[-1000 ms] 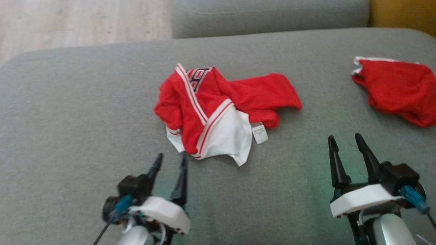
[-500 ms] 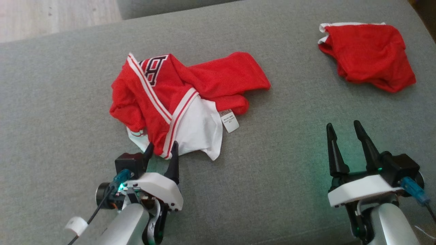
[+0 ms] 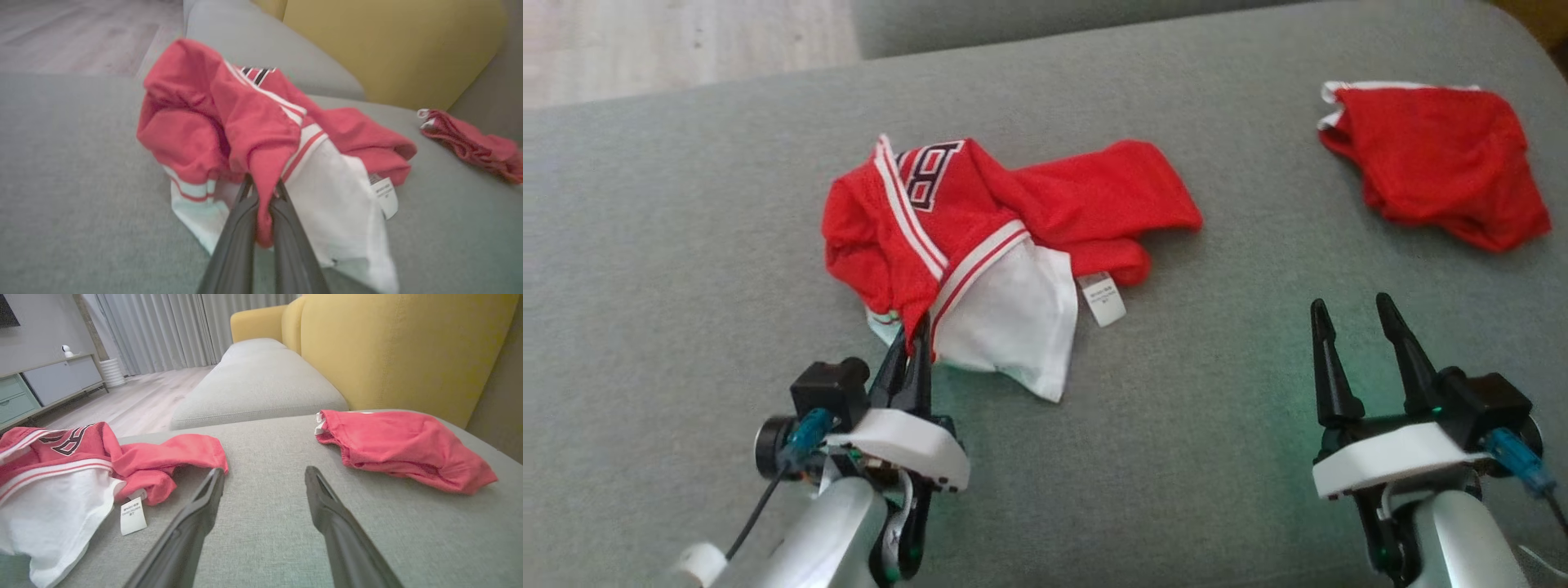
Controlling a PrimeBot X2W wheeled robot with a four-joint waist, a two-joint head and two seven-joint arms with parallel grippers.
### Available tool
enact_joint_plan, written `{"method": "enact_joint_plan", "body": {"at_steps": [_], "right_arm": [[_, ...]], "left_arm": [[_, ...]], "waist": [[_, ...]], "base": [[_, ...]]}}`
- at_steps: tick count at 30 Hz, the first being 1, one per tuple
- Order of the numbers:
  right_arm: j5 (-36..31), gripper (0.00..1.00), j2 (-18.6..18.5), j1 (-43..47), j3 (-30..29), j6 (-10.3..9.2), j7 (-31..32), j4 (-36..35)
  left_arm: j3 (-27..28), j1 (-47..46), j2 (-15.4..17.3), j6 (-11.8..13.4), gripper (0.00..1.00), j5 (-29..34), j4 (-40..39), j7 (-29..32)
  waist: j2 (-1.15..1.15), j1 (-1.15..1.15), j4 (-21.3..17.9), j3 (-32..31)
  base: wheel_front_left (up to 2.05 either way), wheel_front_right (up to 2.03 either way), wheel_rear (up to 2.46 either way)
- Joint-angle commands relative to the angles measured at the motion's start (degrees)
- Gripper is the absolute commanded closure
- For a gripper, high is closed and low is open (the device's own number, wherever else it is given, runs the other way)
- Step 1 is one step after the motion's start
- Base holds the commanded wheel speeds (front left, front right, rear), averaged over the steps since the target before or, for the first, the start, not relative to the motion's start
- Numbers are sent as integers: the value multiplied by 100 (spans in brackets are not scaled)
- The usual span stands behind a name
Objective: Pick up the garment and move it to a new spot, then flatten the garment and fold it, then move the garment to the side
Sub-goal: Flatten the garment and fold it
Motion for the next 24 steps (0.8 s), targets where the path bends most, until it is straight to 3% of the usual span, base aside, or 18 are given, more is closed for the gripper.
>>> {"method": "enact_joint_plan", "body": {"at_steps": [1, 6, 15, 24], "right_arm": [[-11, 0, -29, -75, 113, -4, -38, -148], [-27, 0, -29, 57, 14, -4, 1, -136], [-29, 0, -29, 145, -35, -4, 89, -243], [-88, 0, -29, 68, -33, -4, 128, -293]], "left_arm": [[174, -69, 100, 23, 100, 70, -317, -120], [454, 150, 441, 259, 100, 95, -1107, -255], [1430, 873, 1517, 785, 100, -167, -2074, 93], [1849, 1135, 2064, 820, 100, -477, -1684, 551]], "waist": [[0, 0, 172, -158], [0, 0, 478, -416], [0, 0, 702, -510], [0, 0, 554, -223]], "base": [[0, 0, 0], [0, 0, 0], [0, 0, 0], [0, 0, 0]]}}
